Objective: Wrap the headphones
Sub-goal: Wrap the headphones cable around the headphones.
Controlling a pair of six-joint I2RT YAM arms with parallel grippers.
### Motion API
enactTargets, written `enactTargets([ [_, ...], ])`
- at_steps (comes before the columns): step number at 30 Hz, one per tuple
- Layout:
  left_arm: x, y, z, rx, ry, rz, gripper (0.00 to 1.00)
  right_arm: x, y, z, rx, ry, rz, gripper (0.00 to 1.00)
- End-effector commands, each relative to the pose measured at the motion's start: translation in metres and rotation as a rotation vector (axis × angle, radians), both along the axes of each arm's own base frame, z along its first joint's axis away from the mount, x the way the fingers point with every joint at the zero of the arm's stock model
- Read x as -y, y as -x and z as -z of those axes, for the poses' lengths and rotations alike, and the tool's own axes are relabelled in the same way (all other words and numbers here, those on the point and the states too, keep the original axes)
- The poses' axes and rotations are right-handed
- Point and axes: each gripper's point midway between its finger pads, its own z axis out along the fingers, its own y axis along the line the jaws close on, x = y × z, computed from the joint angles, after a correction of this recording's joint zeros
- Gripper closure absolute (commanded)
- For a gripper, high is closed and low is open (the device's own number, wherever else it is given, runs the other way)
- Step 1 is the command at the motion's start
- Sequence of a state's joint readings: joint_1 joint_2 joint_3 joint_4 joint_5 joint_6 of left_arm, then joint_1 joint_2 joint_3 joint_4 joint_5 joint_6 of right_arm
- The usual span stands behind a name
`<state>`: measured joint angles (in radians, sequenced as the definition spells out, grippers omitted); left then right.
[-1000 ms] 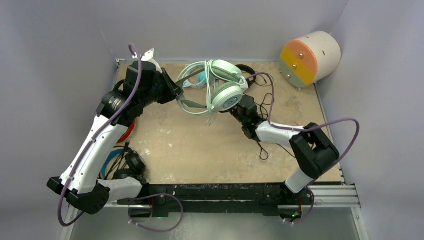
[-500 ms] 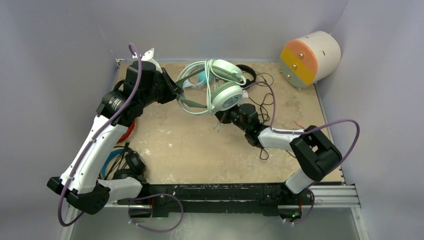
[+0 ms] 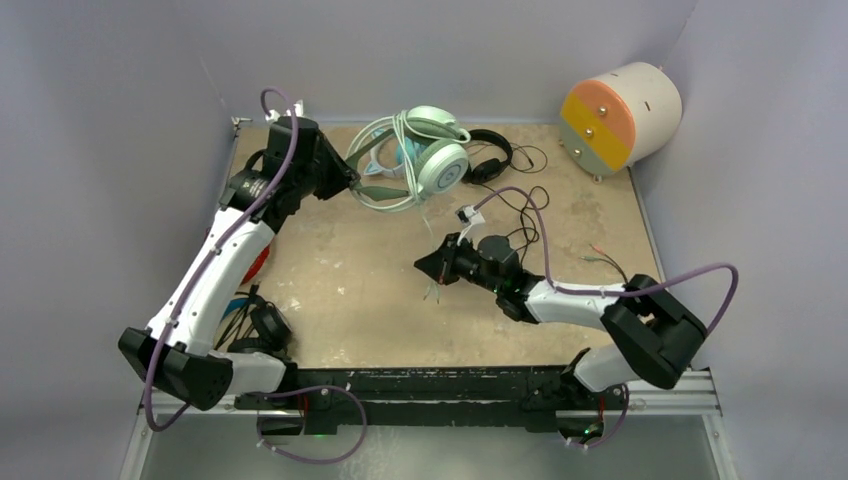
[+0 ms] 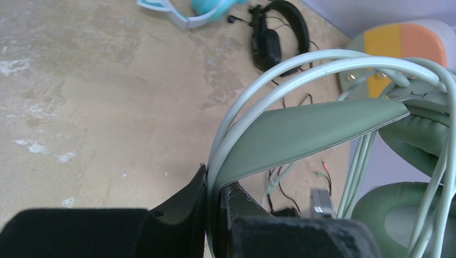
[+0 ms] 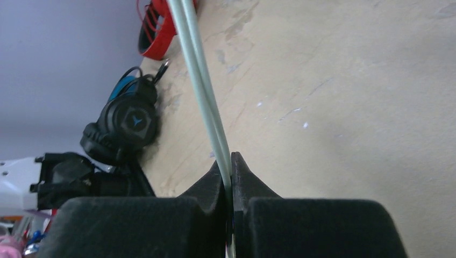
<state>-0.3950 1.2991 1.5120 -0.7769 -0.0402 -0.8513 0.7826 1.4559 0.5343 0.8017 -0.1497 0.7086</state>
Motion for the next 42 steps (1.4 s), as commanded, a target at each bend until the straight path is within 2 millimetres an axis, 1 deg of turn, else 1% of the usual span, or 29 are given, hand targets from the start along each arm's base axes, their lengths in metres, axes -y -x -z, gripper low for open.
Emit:
enactTargets([
  [1, -0.001, -0.031, -0.021, 0.117, 0.145, -0.114, 1.00, -0.006, 0.018, -0.019, 0.001, -0.002, -0.026, 1.00],
  [7, -0.019, -0.049, 0.025, 0.040, 0.101, -0.262, 1.00, -0.017, 0.041, -0.046, 0.018, -0.009, -0.067, 1.00],
  [10, -0.032, -0.054, 0.045, 0.019, 0.035, -0.320, 1.00, -0.019, 0.047, -0.059, 0.024, -0.016, -0.082, 1.00],
  [13, -0.045, -0.056, 0.061, 0.035, -0.041, -0.357, 1.00, -0.019, 0.048, -0.073, 0.037, -0.002, -0.088, 1.00],
  [15, -0.056, -0.056, 0.073, 0.050, -0.103, -0.375, 1.00, -0.019, 0.047, -0.084, 0.054, 0.016, -0.097, 1.00],
  [17, -0.063, -0.053, 0.089, 0.045, -0.151, -0.385, 1.00, -0.020, 0.046, -0.098, 0.076, 0.036, -0.108, 1.00],
  [18, -0.063, -0.051, 0.096, 0.043, -0.167, -0.383, 1.00, -0.022, 0.045, -0.104, 0.082, 0.045, -0.119, 1.00],
  [20, -0.061, -0.045, 0.108, 0.049, -0.194, -0.382, 1.00, -0.030, 0.051, -0.103, 0.034, 0.087, -0.177, 1.00],
  [21, -0.059, -0.042, 0.114, 0.056, -0.211, -0.380, 1.00, -0.035, 0.049, -0.111, 0.034, 0.099, -0.191, 1.00],
  [22, -0.055, -0.038, 0.119, 0.067, -0.228, -0.378, 1.00, -0.038, 0.047, -0.112, 0.033, 0.118, -0.202, 1.00],
  [25, -0.045, -0.030, 0.135, 0.099, -0.276, -0.357, 1.00, -0.048, 0.038, -0.113, 0.026, 0.158, -0.221, 1.00],
  [27, -0.042, -0.024, 0.149, 0.086, -0.296, -0.340, 1.00, -0.055, 0.030, -0.114, 0.014, 0.169, -0.234, 0.95],
  [28, -0.041, -0.022, 0.154, 0.083, -0.299, -0.334, 1.00, -0.057, 0.026, -0.110, -0.007, 0.183, -0.239, 0.93],
  [29, -0.040, -0.020, 0.158, 0.082, -0.305, -0.322, 1.00, -0.059, 0.022, -0.102, -0.034, 0.193, -0.250, 0.93],
  [31, -0.040, -0.016, 0.164, 0.084, -0.324, -0.305, 1.00, -0.060, 0.011, -0.094, -0.083, 0.183, -0.254, 0.93],
  [33, -0.039, -0.012, 0.170, 0.080, -0.329, -0.283, 1.00, -0.056, -0.005, -0.088, -0.134, 0.146, -0.234, 0.94],
  [35, -0.025, -0.008, 0.176, 0.088, -0.302, -0.192, 1.00, -0.056, -0.015, -0.084, -0.152, 0.098, -0.242, 0.93],
  [38, -0.001, 0.002, 0.189, 0.071, -0.235, -0.066, 1.00, -0.061, -0.027, -0.073, -0.160, 0.110, -0.234, 0.90],
  [40, 0.007, 0.009, 0.199, 0.038, -0.230, -0.023, 1.00, -0.062, -0.033, -0.060, -0.180, 0.144, -0.231, 0.88],
  [42, 0.010, 0.013, 0.206, 0.013, -0.238, 0.001, 1.00, -0.062, -0.038, -0.048, -0.196, 0.170, -0.219, 0.84],
])
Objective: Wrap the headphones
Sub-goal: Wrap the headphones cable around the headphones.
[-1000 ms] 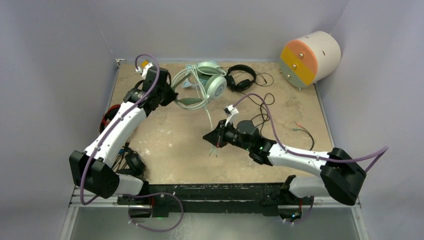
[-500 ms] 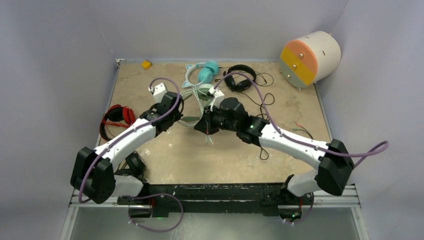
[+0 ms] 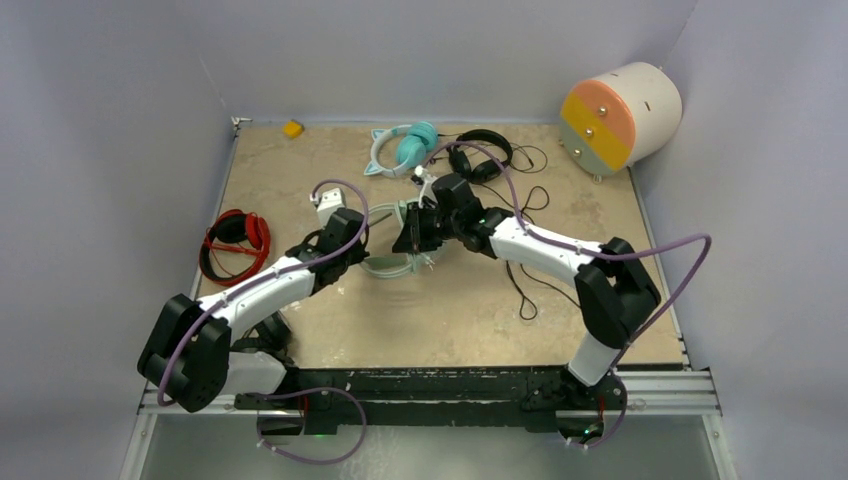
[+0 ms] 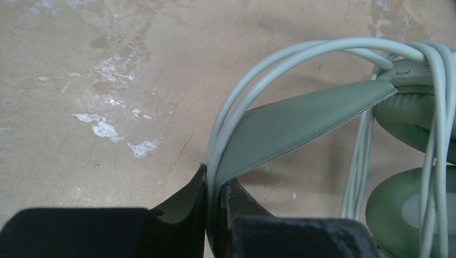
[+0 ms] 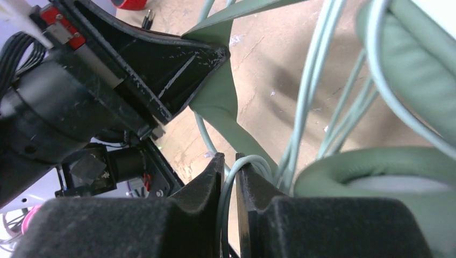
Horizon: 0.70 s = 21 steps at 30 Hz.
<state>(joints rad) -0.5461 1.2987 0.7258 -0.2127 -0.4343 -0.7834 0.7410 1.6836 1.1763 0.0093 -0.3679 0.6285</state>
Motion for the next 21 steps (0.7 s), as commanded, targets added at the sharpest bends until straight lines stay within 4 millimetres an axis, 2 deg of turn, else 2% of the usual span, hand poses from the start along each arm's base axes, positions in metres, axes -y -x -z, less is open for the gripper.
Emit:
enactTargets([
  [1, 0.042, -0.005, -0.020, 0.060, 0.133, 0.140, 1.00, -0.020, -0.016, -0.021, 0.064, -0.059, -0.029, 0.83],
  [5, 0.051, 0.002, -0.016, 0.031, 0.151, 0.193, 1.00, -0.019, -0.022, -0.003, 0.043, -0.017, -0.021, 0.83],
  [8, 0.055, 0.005, -0.014, 0.010, 0.159, 0.219, 1.00, -0.018, -0.025, 0.003, 0.041, 0.006, -0.020, 0.80],
  [11, 0.055, 0.006, -0.014, -0.002, 0.154, 0.220, 1.00, -0.017, -0.029, 0.006, 0.053, 0.026, -0.009, 0.64],
  [14, 0.058, 0.007, -0.016, -0.004, 0.169, 0.228, 1.00, -0.014, -0.033, 0.009, 0.062, 0.057, 0.000, 0.59],
  [18, 0.061, 0.006, -0.020, -0.011, 0.187, 0.221, 1.00, -0.012, -0.042, 0.012, 0.083, 0.103, 0.013, 0.56],
  [21, 0.062, 0.005, -0.026, -0.009, 0.195, 0.220, 1.00, -0.012, -0.046, 0.014, 0.092, 0.115, 0.020, 0.42],
])
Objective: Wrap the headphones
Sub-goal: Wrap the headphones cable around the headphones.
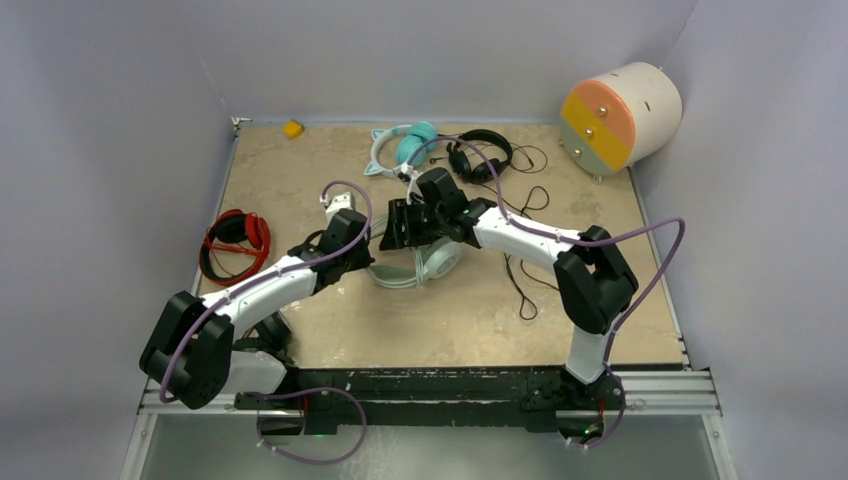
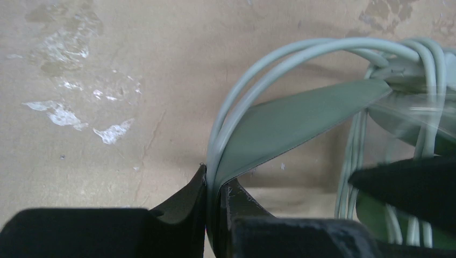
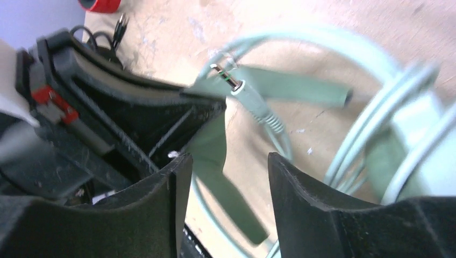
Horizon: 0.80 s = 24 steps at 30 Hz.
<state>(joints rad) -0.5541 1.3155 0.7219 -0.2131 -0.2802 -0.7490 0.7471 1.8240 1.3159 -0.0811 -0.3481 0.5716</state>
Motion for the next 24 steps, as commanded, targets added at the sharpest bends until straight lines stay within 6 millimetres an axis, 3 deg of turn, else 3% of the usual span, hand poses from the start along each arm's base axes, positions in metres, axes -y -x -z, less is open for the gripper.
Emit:
enactTargets([
  [1, 0.038, -0.010, -0.040, 0.058, 0.148, 0.077, 1.00, 0.000, -0.029, -0.010, 0.112, 0.026, 0.037, 0.40],
  [4, 0.038, -0.009, -0.043, 0.054, 0.155, 0.068, 1.00, 0.001, -0.028, -0.008, 0.112, 0.031, 0.032, 0.45],
  [8, 0.041, -0.009, -0.047, 0.052, 0.169, 0.072, 1.00, 0.001, -0.033, -0.011, 0.138, 0.035, 0.033, 0.35],
  [11, 0.041, -0.009, -0.049, 0.041, 0.169, 0.068, 1.00, 0.002, -0.032, -0.017, 0.154, 0.030, 0.025, 0.41],
  [15, 0.043, -0.010, -0.045, 0.010, 0.157, 0.067, 1.00, 0.006, -0.028, -0.039, 0.214, 0.007, 0.005, 0.44],
  [19, 0.048, -0.009, -0.039, -0.020, 0.166, 0.078, 1.00, 0.008, -0.018, -0.055, 0.222, -0.014, -0.029, 0.57],
  [24, 0.051, -0.009, -0.034, -0.047, 0.163, 0.086, 1.00, 0.010, -0.016, -0.069, 0.241, -0.016, -0.046, 0.57],
])
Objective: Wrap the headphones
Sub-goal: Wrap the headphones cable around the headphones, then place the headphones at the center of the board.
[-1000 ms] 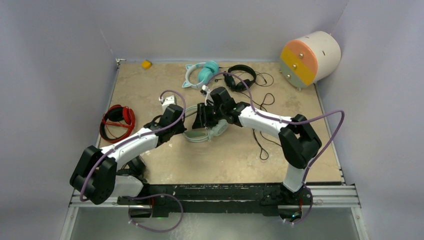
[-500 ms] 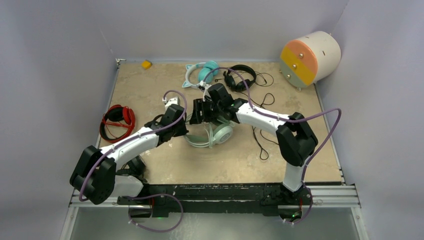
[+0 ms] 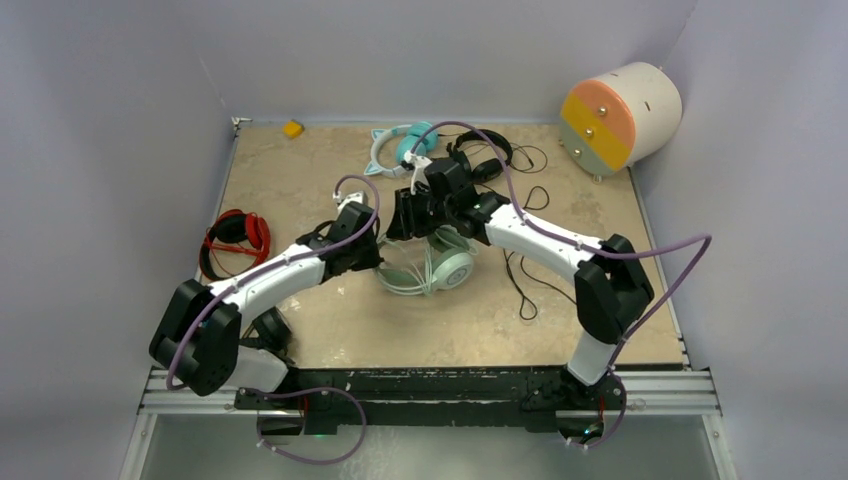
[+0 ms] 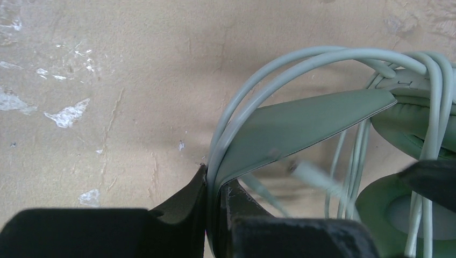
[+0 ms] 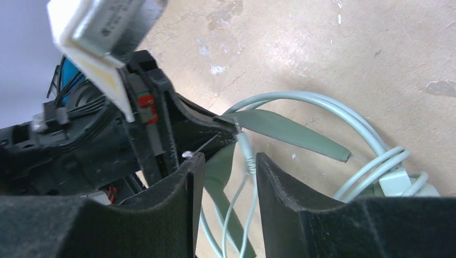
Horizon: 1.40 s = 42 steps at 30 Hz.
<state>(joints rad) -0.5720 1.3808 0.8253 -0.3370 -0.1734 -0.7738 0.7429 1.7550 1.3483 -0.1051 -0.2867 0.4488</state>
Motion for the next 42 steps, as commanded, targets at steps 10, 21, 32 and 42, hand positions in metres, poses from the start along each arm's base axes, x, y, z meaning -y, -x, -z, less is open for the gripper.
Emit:
enactTargets([
  [10, 0.027, -0.020, -0.032, 0.038, 0.099, 0.013, 1.00, 0.018, 0.011, -0.046, 0.156, 0.054, -0.136, 0.46],
  [21, 0.016, -0.027, -0.038, 0.072, 0.082, -0.048, 1.00, 0.060, 0.032, -0.052, 0.183, 0.129, -0.072, 0.53],
  [32, -0.083, -0.064, -0.035, 0.086, 0.139, -0.423, 1.00, 0.079, 0.047, -0.063, 0.193, 0.110, -0.032, 0.57],
  [42, -0.206, -0.064, -0.030, 0.105, 0.171, -0.920, 0.98, 0.093, 0.053, -0.070, 0.227, 0.090, 0.025, 0.55],
])
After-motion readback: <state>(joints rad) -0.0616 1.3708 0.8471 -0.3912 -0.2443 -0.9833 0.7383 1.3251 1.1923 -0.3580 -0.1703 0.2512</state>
